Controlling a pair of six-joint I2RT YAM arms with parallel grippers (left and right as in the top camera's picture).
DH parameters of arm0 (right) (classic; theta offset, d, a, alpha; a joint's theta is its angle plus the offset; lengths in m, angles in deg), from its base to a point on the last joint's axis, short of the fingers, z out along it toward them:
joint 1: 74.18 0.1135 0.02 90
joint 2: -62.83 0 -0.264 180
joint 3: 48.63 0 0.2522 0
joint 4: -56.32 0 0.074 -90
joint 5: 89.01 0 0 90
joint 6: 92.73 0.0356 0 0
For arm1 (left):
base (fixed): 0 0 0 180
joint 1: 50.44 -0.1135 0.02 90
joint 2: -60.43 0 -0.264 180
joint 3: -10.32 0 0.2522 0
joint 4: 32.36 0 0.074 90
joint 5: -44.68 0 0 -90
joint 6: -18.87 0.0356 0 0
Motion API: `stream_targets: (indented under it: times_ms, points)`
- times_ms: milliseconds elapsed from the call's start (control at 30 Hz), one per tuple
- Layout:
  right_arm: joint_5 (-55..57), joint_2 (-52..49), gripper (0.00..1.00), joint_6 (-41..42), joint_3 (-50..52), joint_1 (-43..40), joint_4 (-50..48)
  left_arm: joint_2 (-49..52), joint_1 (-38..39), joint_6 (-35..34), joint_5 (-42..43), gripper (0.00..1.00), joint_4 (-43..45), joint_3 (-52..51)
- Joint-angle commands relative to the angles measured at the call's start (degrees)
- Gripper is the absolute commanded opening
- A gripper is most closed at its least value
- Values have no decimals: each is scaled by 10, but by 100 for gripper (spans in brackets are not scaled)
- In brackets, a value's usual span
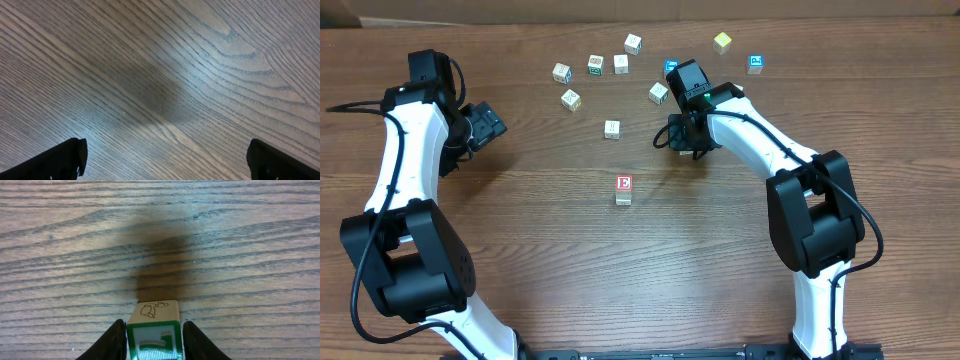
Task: Form a tower
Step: 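Close the right gripper on the green-bordered block, then lift the green-bordered block with the right gripper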
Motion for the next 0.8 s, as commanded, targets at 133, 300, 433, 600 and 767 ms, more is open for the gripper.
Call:
stream_targets:
  times_ms: [133,300,433,600,767]
  points:
    - [-3,3,35,-11,4,0,-2,3,2,7,0,100,0,5]
    - [-3,3,36,-19,4,0,10,3,2,7,0,100,0,5]
    - [-2,3,34,-19,4,0,12,3,2,7,0,99,0,5]
    - [-2,3,32,-19,4,0,12,3,2,7,0,100,0,5]
    - [-2,3,44,-19,4,0,14,3,2,6,0,99,0,5]
